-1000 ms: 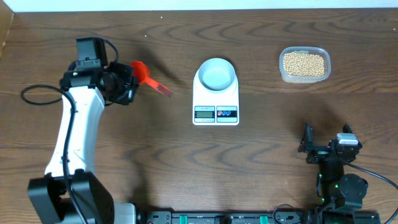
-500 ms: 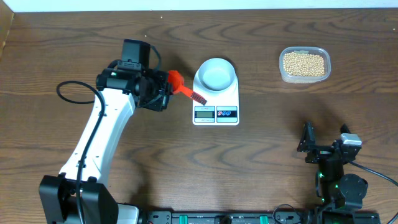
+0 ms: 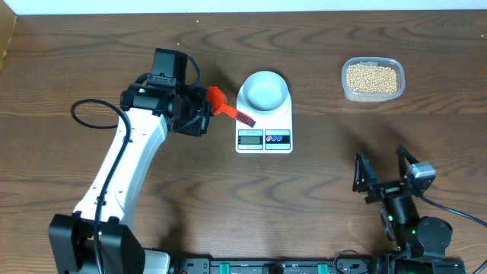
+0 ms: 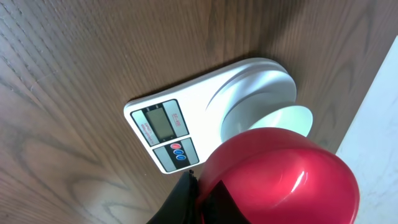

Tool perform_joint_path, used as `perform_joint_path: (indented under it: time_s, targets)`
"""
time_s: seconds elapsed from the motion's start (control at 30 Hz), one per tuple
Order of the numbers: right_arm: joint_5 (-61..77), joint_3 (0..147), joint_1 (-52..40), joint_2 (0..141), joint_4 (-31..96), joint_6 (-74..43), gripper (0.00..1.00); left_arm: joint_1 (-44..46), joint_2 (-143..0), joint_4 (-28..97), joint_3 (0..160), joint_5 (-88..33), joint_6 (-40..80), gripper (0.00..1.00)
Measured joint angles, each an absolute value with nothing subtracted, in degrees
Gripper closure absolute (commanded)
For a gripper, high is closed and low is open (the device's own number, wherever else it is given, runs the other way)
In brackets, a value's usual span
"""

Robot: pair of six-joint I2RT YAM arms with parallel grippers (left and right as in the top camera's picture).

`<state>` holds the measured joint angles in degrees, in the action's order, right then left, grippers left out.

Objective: Scoop item into bowl and weigh 50g on scale
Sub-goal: 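Lift the red scoop with the left gripper toward the scale center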

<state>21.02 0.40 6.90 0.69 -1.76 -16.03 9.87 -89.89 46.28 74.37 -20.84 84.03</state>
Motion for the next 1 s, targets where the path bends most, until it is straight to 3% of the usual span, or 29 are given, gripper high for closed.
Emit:
perform_joint_path:
  time_s: [0.4,1.0]
  targets:
    - [30.1,10.4,6.9,10.0,-1.7,-21.5,0.01,9.9,-89.9,46.3,74.4,-20.8,84.0,0.93]
    - [57.2,43.7,3.6,67.0,-2.2,-26.2,0.01,9.9,-89.9,46.1,74.4,-20.7,84.2,0.93]
